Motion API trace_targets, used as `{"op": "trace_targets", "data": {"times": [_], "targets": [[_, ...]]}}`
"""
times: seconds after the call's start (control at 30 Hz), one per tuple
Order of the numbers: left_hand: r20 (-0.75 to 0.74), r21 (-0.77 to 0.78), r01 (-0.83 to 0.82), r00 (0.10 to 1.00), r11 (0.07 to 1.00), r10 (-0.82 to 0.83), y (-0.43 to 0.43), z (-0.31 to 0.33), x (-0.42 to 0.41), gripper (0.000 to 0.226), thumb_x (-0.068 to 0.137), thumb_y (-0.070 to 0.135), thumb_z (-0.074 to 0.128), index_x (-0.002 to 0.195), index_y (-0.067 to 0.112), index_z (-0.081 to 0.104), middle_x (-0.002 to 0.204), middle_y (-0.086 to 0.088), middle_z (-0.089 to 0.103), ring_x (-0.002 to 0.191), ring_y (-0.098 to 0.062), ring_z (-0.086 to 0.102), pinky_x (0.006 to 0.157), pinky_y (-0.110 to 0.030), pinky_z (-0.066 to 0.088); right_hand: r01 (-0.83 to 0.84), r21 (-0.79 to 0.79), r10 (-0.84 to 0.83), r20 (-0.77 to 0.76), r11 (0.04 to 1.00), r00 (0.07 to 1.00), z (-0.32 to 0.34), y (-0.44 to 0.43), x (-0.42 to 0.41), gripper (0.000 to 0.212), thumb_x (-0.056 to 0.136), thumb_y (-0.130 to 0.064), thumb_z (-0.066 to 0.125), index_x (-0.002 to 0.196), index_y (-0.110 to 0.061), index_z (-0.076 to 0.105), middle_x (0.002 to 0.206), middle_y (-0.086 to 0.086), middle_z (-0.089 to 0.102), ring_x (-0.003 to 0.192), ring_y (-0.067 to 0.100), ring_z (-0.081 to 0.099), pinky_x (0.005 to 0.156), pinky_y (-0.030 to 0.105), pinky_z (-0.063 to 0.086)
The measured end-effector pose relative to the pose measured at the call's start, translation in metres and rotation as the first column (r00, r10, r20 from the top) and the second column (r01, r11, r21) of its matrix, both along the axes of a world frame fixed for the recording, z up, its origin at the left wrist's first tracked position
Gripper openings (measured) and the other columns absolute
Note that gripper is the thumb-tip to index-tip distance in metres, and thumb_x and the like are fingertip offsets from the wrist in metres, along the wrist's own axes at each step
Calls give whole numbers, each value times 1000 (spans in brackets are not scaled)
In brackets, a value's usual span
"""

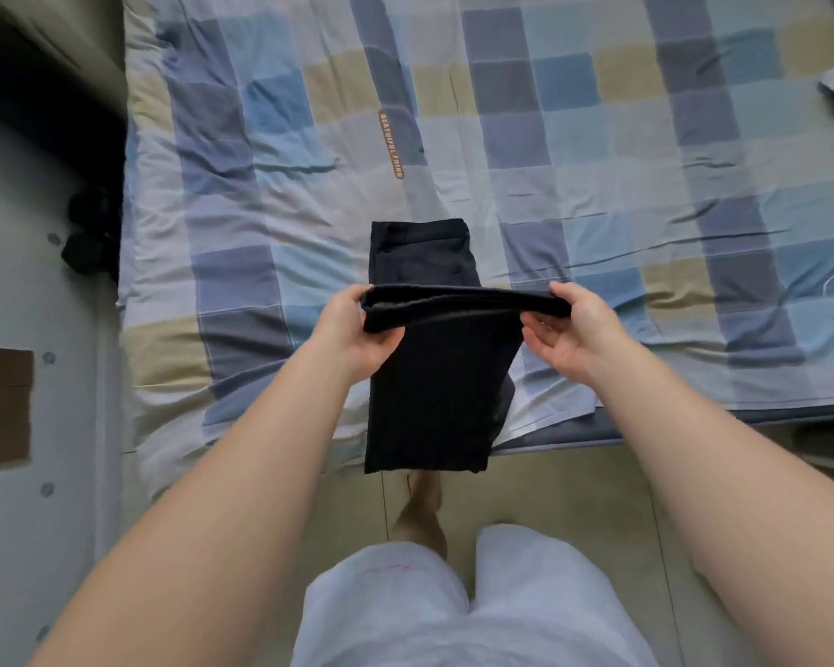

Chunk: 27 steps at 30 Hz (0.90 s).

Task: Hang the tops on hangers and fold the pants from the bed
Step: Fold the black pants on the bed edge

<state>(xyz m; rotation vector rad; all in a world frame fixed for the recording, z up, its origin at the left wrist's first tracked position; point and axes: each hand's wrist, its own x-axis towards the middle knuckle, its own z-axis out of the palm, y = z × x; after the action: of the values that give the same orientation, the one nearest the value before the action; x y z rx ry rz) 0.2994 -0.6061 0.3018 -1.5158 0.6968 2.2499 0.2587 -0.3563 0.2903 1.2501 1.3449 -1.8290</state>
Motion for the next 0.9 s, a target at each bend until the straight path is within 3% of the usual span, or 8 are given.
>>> {"op": "trace_targets", "data": {"times": [0.13, 0.37, 0.43, 0.53, 0.63, 0.73, 0.9], "targets": [[23, 10, 6, 1000, 1000, -6, -8, -50, -64, 14, 96, 12, 55, 90, 3, 63, 70, -10, 70, 71, -22, 70, 74, -31, 58, -9, 19, 9, 15, 1000, 1000, -58, -13, -65, 13, 98, -29, 59, 92, -17, 60, 88, 7, 70, 81, 19, 70, 62, 32, 54], [28, -61, 5, 1000, 998, -4, -22, -164, -145, 16, 96, 16, 56, 108, 6, 62, 98, -7, 69, 85, -21, 70, 85, -34, 57, -41, 2, 41, -19, 999, 999, -181, -41, -160, 18, 100, -34, 54, 103, -18, 61, 95, 6, 74, 88, 18, 71, 64, 33, 52], [34, -115, 64, 998, 991, -60, -24, -197, -148, 26, 98, 25, 56, 118, 10, 62, 107, -7, 70, 93, -22, 70, 88, -35, 55, -88, -22, 87, -22, 996, 996, -214, -46, -168, 25, 103, -37, 51, 116, -18, 61, 106, 6, 74, 97, 23, 70, 68, 36, 53], [34, -173, 177, 984, 969, -173, -24, -234, -137, 54, 99, 44, 57, 143, 14, 49, 127, -7, 66, 108, -28, 68, 84, -39, 54, -166, -118, 162, -39, 979, 986, -253, -47, -163, 44, 107, -45, 38, 145, -25, 47, 142, 0, 58, 124, 29, 59, 86, 46, 52], [27, -234, 267, 963, 935, -268, -18, -253, -112, 68, 96, 52, 59, 153, 24, 36, 134, -4, 62, 113, -28, 67, 90, -43, 55, -188, -194, 187, -23, 963, 982, -274, -40, -142, 52, 104, -54, 37, 151, -31, 39, 153, -5, 47, 135, 31, 51, 93, 53, 49], [23, -273, 333, 940, 902, -340, -5, -259, -78, 61, 95, 54, 58, 148, 28, 42, 131, 0, 65, 112, -24, 67, 85, -40, 55, -212, -224, 217, -1, 951, 976, -285, -29, -110, 57, 102, -58, 41, 151, -31, 41, 149, -4, 51, 131, 31, 53, 91, 52, 51], [121, -472, 453, 883, 757, -453, 28, -258, 8, 23, 99, 42, 59, 117, 28, 61, 113, 4, 74, 96, -12, 74, 80, -34, 57, -252, -245, 276, 71, 936, 958, -297, 4, -32, 54, 102, -58, 39, 148, -30, 46, 133, -2, 67, 120, 22, 61, 88, 46, 52]]}}
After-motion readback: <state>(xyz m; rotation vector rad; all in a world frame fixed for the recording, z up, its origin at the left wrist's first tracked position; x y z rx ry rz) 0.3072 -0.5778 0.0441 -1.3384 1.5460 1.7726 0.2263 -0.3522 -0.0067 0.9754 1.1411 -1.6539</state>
